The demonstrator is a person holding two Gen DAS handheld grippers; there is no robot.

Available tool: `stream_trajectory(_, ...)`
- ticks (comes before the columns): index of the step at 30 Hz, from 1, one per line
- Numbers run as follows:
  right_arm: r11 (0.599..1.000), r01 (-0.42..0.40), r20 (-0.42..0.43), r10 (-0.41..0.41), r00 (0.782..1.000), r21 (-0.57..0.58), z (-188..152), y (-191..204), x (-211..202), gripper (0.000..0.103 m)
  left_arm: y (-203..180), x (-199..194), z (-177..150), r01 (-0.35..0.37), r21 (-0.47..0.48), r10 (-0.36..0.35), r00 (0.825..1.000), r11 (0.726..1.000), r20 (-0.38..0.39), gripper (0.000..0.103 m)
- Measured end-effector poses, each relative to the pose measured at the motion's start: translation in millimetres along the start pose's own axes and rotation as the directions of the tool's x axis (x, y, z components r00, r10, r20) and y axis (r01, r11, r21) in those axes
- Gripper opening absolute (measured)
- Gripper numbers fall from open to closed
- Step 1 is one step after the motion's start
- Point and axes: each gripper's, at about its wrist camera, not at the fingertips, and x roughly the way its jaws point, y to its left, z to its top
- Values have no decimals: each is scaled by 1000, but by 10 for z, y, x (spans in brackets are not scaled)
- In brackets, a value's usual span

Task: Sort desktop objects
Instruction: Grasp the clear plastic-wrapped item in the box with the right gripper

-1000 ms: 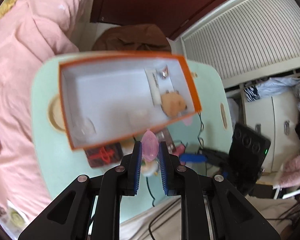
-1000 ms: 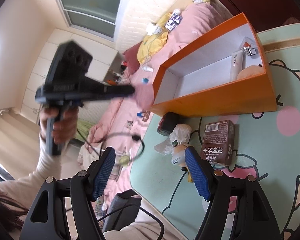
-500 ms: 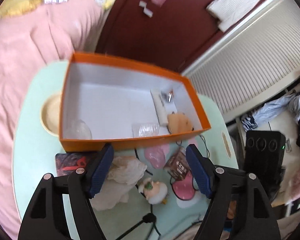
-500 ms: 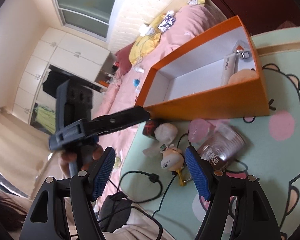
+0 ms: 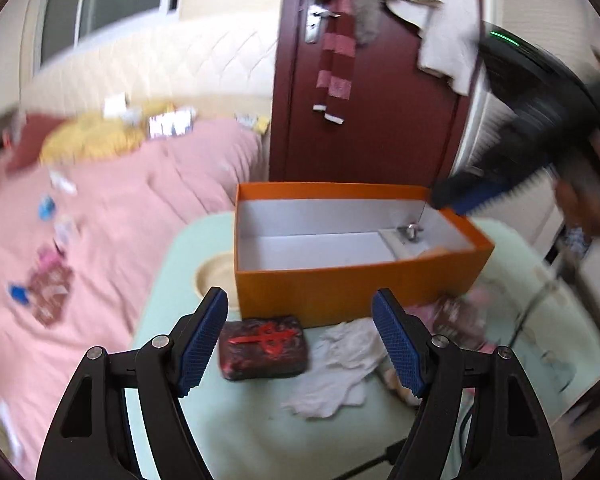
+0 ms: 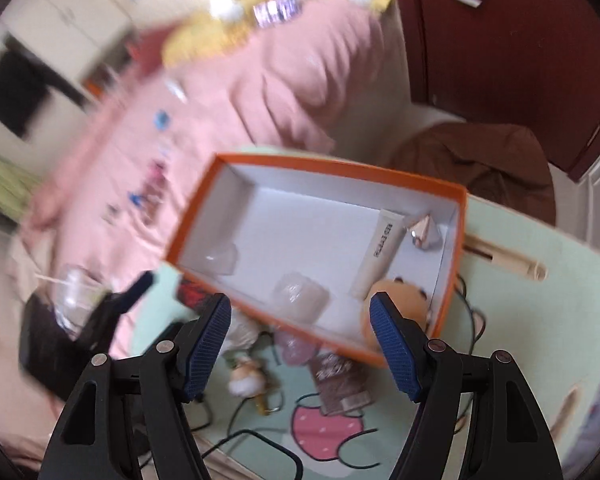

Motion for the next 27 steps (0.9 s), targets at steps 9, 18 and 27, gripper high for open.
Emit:
stream_trajectory(9,993,99,-344,-116,932,-67,292,106,795,55,113,7,4,35,-62,-35,999,997,3,75)
stream_trajectory(18,990,110,-491,-139,860,-87,440,148,1214,32,225,31,20,55,-116,-55,998,992,2,75)
stream_trajectory(27,991,-65,-93,54,994,-115,224,284,57,32,663,-55,28,183,-336,-166,983,924,81,75)
